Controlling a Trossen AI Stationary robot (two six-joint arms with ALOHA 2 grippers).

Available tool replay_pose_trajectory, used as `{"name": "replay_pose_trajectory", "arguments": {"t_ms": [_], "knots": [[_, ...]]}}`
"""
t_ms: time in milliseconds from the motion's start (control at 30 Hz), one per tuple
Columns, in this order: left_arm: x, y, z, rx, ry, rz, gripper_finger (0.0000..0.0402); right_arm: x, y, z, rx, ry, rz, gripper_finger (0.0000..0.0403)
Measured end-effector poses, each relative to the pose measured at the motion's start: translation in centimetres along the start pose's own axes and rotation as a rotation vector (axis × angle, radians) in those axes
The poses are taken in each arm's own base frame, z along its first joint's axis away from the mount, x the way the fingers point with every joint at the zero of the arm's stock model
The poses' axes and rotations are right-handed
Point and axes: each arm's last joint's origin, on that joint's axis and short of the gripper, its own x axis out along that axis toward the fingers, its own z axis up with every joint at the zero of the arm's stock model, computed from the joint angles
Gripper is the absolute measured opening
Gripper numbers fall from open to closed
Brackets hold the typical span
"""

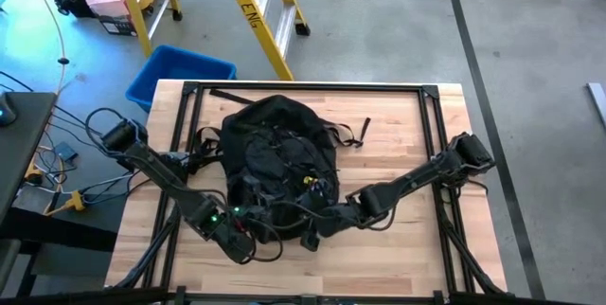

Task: Unpack backpack
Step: Open the black backpack

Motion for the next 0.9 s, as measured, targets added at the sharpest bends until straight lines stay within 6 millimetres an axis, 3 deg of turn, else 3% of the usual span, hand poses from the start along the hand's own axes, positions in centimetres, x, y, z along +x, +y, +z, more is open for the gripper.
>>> {"name": "replay_pose_trajectory", "arguments": {"t_ms": [267,633,900], "knots": [[-0.8,-0.5,0.0,0.069,-0.017,0.013,0.0003,-0.6,-1.1,-2.3,-0.002,0.229,-0.126,0.0001],[-5.1,1.1,-0.7,0.095,-0.067,0.09,0.0002,-4.2,-2.0,-6.5,-0.05,0.49,-0.458,0.0001],[-8.3,2.9,-1.9,0.034,-0.118,0.144,0.0002,-5.5,-3.5,-6.8,-0.177,0.525,-0.644,0.0]]}}
